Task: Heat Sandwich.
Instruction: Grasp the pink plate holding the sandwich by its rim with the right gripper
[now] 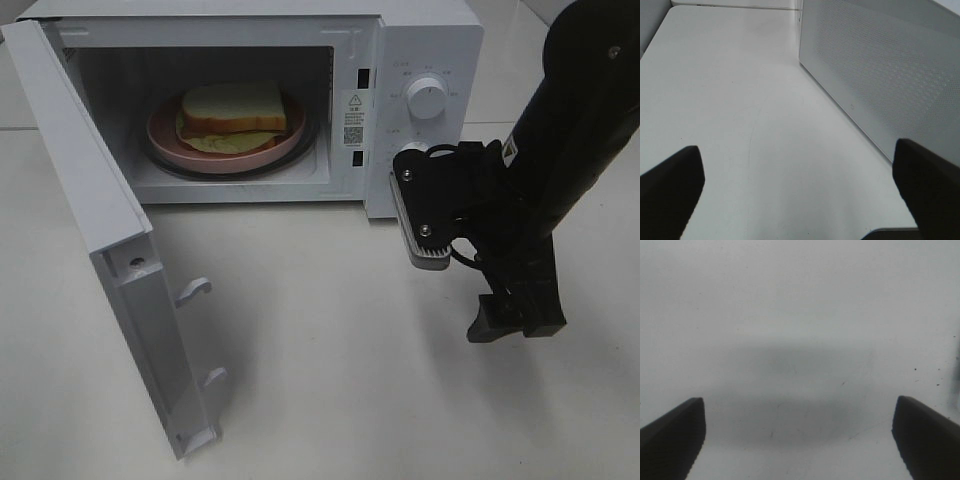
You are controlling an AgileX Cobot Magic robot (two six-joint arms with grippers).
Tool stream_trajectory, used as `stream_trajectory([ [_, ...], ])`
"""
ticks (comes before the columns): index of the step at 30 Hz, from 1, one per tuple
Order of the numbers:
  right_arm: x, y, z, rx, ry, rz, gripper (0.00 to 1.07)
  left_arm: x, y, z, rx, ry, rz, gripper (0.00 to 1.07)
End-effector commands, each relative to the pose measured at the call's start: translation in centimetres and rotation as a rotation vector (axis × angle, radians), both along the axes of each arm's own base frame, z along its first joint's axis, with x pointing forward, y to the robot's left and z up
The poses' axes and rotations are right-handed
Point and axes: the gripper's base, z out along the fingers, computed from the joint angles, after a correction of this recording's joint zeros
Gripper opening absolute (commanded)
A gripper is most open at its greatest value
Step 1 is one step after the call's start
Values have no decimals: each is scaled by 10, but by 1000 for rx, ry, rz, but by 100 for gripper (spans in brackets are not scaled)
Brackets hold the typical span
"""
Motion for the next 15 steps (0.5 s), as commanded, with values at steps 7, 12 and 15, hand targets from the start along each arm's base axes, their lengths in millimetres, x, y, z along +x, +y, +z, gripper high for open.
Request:
stream_trajectory([
  [7, 10, 24, 27, 14, -132, 92, 94, -1, 0, 0, -3, -24, -1, 98],
  [12, 21, 40, 37, 33, -166, 114, 93, -1, 0, 0, -3, -24, -1, 98],
  [15, 26, 52, 37, 40, -174, 135, 92, -1, 0, 0, -3, -24, -1, 98],
])
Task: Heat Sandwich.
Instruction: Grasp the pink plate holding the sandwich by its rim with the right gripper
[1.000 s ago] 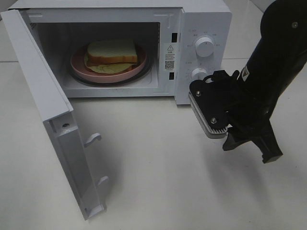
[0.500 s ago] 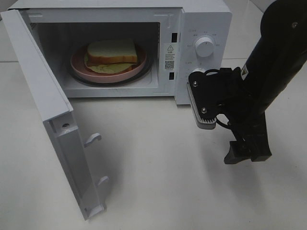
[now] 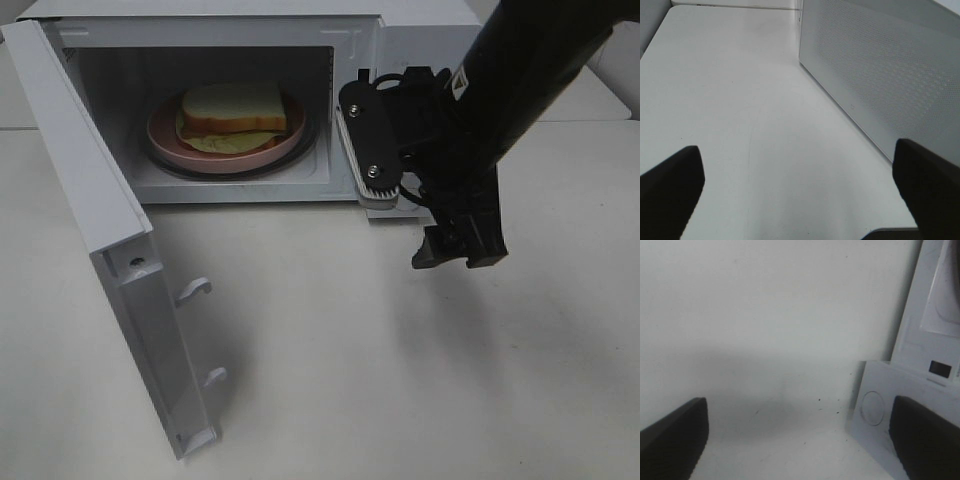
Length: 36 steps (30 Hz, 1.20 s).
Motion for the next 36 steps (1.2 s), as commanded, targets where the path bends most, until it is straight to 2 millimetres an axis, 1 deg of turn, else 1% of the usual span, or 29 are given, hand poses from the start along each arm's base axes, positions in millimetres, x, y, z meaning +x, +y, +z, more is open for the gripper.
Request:
stream_trajectory([
  [1, 6, 14, 0, 8, -10, 20, 92, -1, 0, 0, -3, -24, -1, 98],
  [2, 10, 23, -2, 9, -11, 33, 92, -1, 0, 0, -3, -24, -1, 98],
  [3, 12, 27, -3, 10, -13, 39, 92, -1, 0, 0, -3, -24, -1, 98],
  [4, 12, 27, -3, 10, -13, 39, 92, -1, 0, 0, -3, -24, -1, 98],
  [6, 17, 35, -4, 18, -23, 48, 91, -1, 0, 0, -3, -24, -1, 98],
  [8, 24, 46, -7, 25, -30, 58, 90, -1, 0, 0, -3, -24, -1, 98],
  [9, 24, 46, -7, 25, -30, 58, 90, -1, 0, 0, -3, -24, -1, 98],
  [11, 30, 52, -8, 30, -34, 58, 90, -1, 0, 0, -3, -24, -1, 98],
  [12, 34, 60, -9, 38, -43, 66, 90, -1, 0, 0, -3, -24, -1, 98],
  [13, 34, 60, -9, 38, -43, 66, 90, -1, 0, 0, -3, -24, -1, 98],
  [16, 47, 70, -10, 51, -54, 63, 90, -1, 0, 0, -3, -24, -1, 98],
  [18, 50, 72, -11, 52, -56, 63, 89, -1, 0, 0, -3, -24, -1, 98],
  [21, 61, 82, -17, 62, -58, 60, 88, -1, 0, 0, -3, -24, -1, 98],
  [23, 63, 84, -19, 62, -57, 60, 88, -1, 0, 0, -3, -24, -1, 98],
  [27, 77, 94, -33, 55, -47, 59, 87, -1, 0, 0, -3, -24, -1, 98],
  [33, 87, 104, -42, 70, -40, 34, 86, -1, 0, 0, -3, -24, -1, 98],
  [36, 96, 110, -50, 75, -44, 32, 85, -1, 0, 0, -3, -24, -1, 98],
])
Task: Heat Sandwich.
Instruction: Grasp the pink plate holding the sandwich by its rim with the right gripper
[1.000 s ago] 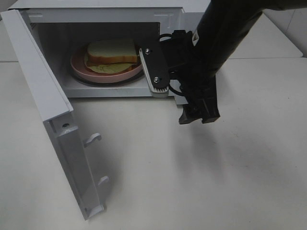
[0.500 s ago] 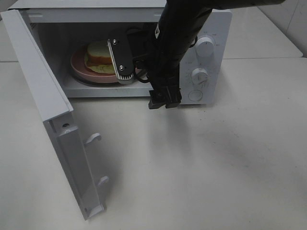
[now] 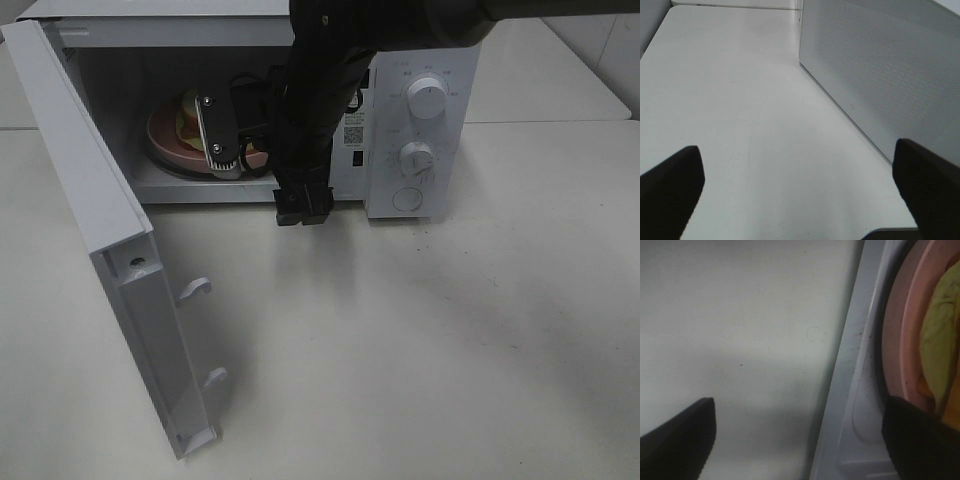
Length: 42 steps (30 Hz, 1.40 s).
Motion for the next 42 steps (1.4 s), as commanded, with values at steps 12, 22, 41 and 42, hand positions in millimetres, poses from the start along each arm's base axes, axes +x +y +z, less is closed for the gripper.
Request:
stream_trajectory([
  [12, 23, 21, -8, 54, -42, -10, 84, -1, 0, 0, -3, -24, -1, 98],
  [22, 41, 34, -27, 70, -61, -12, 83, -1, 0, 0, -3, -24, -1, 98],
  [41, 61, 40, -48, 48, -106, 17, 81, -1, 0, 0, -3, -24, -1, 98],
  [42, 61, 40, -52, 44, -94, 15, 80, -1, 0, 0, -3, -24, -1, 98],
])
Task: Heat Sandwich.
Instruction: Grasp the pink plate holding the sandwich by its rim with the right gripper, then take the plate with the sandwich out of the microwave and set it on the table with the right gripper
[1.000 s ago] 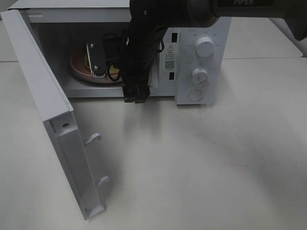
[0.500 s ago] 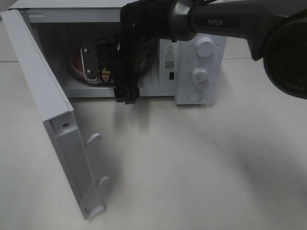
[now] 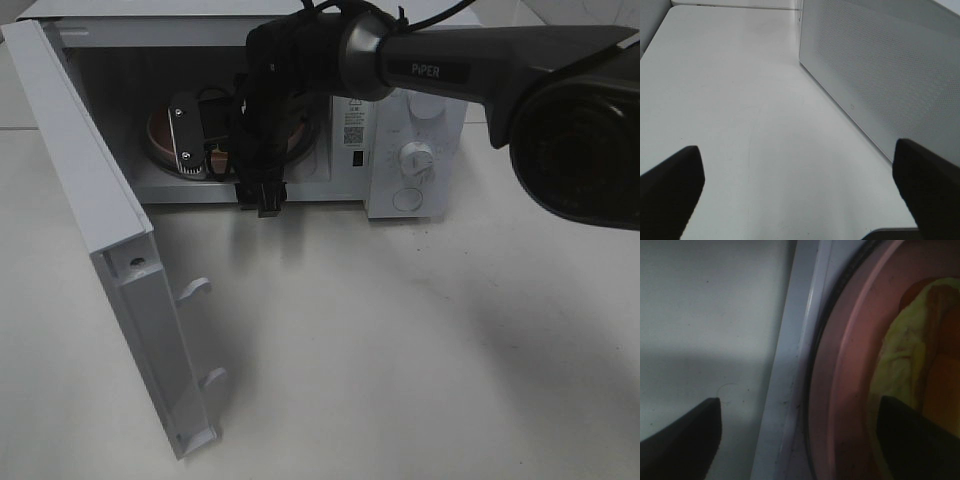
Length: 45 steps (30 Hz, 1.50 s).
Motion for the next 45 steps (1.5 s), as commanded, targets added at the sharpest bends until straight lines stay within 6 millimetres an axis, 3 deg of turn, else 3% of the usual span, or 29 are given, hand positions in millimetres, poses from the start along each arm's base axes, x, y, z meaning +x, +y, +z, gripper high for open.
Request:
stream_trajectory([
  [1, 2, -1, -6, -11, 6, 4, 80, -1, 0, 0, -3, -24, -1, 98],
  [4, 1, -2, -9, -23, 24, 0, 70, -1, 0, 0, -3, -24, -1, 98],
  [5, 1, -2, -9, -23, 31, -9, 55, -1, 0, 0, -3, -24, -1, 98],
  [6, 1, -2, -9, -23, 31, -9, 55, -1, 0, 0, -3, -24, -1, 98],
  [8, 1, -2, -8, -14, 36, -26, 35, -1, 0, 0, -3, -24, -1, 98],
  [9, 1, -2, -8, -12, 36, -27, 12, -1, 0, 0, -3, -24, -1, 98],
  [10, 1, -2, -8, -12, 36, -27, 12, -1, 0, 0, -3, -24, -1, 98],
  [11, 1, -2, -8, -14, 36, -26, 0, -1, 0, 0, -3, -24, -1, 98],
  [28, 0, -8, -11, -31, 79, -16, 0, -1, 0, 0, -3, -24, -1, 98],
  [38, -3, -10, -4, -51, 90, 0, 0, -1, 0, 0, -3, -24, -1, 98],
  [45, -16, -20, 10, -94, 61, 93, 0, -1, 0, 0, -3, -24, -1, 98],
])
